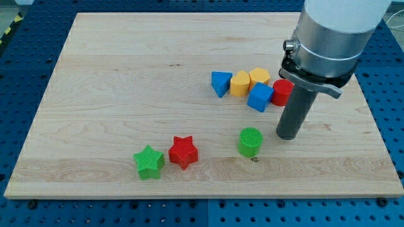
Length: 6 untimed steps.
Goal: Slide the green circle down and left a bit
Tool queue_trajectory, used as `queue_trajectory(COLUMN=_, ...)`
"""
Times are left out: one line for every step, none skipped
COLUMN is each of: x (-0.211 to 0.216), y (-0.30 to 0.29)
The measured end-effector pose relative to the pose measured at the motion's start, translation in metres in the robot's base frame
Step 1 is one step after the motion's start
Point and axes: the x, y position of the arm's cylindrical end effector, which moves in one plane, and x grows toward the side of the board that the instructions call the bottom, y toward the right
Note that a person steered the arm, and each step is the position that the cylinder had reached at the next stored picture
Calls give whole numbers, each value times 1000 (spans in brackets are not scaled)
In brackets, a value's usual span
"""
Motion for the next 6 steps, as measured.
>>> queue_trajectory(x=0, y=-19)
queue_trajectory(x=7, y=-30)
queue_trajectory(x=15, y=-39)
queue_trajectory(x=18, y=-49)
queue_trajectory(x=19, y=-55)
queue_trajectory(x=19, y=-55)
